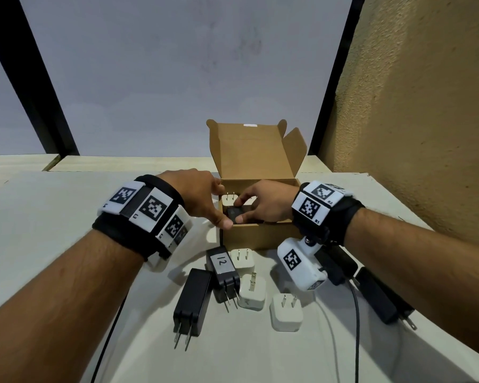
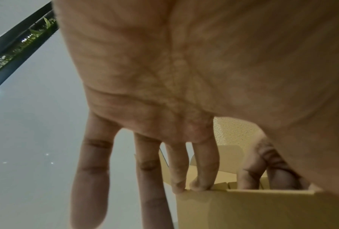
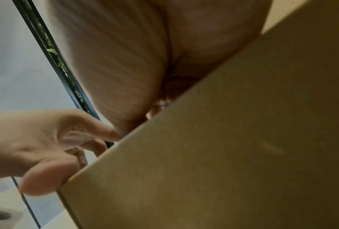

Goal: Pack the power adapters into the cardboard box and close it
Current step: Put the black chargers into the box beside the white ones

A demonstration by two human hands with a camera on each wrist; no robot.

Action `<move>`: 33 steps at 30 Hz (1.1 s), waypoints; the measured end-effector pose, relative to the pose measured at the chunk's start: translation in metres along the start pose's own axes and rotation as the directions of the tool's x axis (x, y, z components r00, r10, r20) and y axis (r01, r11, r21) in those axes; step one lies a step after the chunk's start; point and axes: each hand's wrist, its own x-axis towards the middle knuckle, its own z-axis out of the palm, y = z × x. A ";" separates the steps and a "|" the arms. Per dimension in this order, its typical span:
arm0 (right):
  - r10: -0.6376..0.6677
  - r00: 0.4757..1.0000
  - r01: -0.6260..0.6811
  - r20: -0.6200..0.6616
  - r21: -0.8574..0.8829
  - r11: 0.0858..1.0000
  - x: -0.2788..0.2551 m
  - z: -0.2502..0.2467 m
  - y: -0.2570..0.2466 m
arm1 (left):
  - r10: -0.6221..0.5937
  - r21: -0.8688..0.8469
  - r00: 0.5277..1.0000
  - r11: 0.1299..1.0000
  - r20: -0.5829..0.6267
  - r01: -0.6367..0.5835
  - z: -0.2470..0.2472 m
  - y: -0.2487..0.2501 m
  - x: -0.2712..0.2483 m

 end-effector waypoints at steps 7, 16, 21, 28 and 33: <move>-0.025 0.999 0.026 0.024 -0.042 0.999 0.004 0.002 -0.008 | 0.002 0.034 1.000 0.999 0.004 -0.002 -0.002 0.004 -0.001; 0.023 0.987 0.012 -0.158 0.217 0.976 -0.026 -0.019 0.026 | -0.025 -0.030 1.000 0.999 -0.007 0.025 -0.001 0.009 -0.005; 0.127 0.937 -0.062 -0.325 0.201 0.978 -0.064 -0.034 0.073 | -0.026 -0.005 1.000 1.000 0.001 0.026 -0.003 0.012 -0.008; 0.246 0.964 -0.245 -0.098 0.020 0.969 -0.097 -0.028 0.093 | -0.043 0.021 0.999 0.999 0.008 0.043 -0.005 0.017 -0.008; 0.293 0.955 -0.287 0.038 -0.111 0.951 -0.096 -0.019 0.077 | -0.055 0.029 0.998 0.998 0.013 0.055 -0.005 0.019 -0.008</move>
